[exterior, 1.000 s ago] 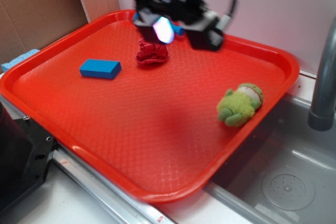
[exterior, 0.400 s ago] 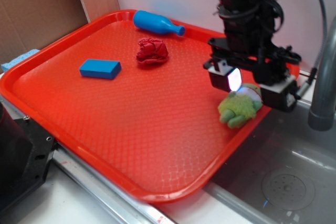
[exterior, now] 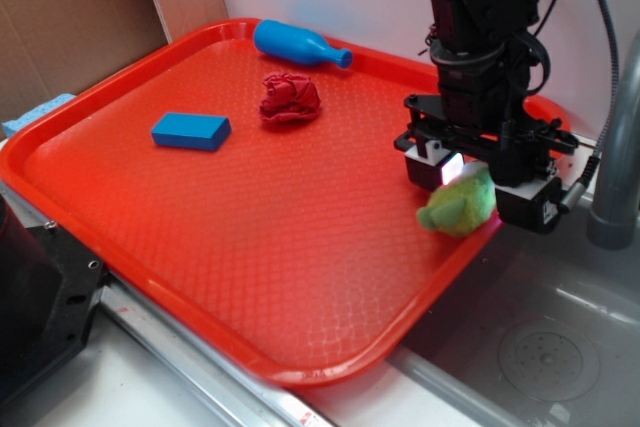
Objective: Grab the green animal.
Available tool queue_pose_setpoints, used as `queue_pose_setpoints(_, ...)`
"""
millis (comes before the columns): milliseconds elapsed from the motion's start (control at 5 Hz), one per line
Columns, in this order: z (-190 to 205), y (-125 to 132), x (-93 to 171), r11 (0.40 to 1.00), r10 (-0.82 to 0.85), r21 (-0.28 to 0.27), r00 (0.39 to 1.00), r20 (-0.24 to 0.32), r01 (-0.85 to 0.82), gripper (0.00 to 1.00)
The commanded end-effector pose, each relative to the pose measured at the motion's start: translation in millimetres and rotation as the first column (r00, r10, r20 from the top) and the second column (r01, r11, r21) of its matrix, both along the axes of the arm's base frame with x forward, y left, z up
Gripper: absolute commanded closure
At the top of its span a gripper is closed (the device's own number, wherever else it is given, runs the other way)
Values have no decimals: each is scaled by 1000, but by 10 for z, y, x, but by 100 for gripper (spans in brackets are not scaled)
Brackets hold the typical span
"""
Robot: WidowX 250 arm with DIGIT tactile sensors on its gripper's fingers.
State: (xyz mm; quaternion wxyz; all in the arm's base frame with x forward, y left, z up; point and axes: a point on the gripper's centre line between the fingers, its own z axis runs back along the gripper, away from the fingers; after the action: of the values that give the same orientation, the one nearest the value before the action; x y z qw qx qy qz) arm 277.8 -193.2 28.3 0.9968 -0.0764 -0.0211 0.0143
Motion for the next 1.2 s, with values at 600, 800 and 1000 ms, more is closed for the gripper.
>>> queue_pose_setpoints(600,1191,1013,-351,992,96,81,995,4,-96,100)
queue_pose_setpoints(800,1389,1355,-545,978,173,121,985,-8,-171,100)
queue_pose_setpoints(1000,1542,1641,-753,963,232,135,973,15,-232,100)
